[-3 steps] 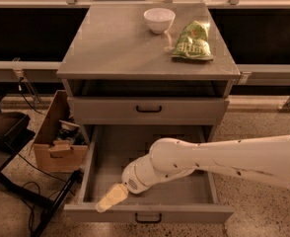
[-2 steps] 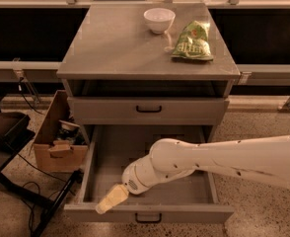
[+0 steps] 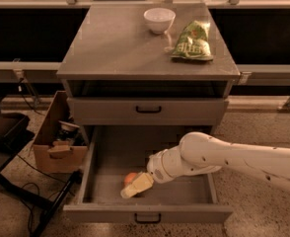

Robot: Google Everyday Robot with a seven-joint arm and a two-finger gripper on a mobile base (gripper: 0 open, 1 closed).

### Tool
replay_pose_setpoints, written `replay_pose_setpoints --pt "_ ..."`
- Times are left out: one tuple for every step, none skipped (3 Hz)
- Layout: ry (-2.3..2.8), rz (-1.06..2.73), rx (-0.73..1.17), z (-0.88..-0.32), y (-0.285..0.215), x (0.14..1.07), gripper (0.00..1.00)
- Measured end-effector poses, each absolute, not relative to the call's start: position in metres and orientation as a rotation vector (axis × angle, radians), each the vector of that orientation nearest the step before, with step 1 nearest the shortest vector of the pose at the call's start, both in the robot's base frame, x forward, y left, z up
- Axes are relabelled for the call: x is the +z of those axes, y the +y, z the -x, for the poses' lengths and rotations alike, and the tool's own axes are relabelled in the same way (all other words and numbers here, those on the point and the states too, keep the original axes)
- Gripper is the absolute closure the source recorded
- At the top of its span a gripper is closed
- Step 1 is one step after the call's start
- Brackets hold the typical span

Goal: Place orange into middle drawer

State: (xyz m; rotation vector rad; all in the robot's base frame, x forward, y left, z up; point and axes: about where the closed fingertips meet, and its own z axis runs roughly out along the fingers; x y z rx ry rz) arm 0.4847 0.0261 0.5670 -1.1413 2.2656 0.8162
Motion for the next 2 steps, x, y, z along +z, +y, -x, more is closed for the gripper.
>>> replay_pose_setpoints --pt "2.257 1.136 0.722 -0.492 -0.056 0.598 0.00" --pt "2.290 1.161 0.605 -0.509 -0.122 0.648 0.00"
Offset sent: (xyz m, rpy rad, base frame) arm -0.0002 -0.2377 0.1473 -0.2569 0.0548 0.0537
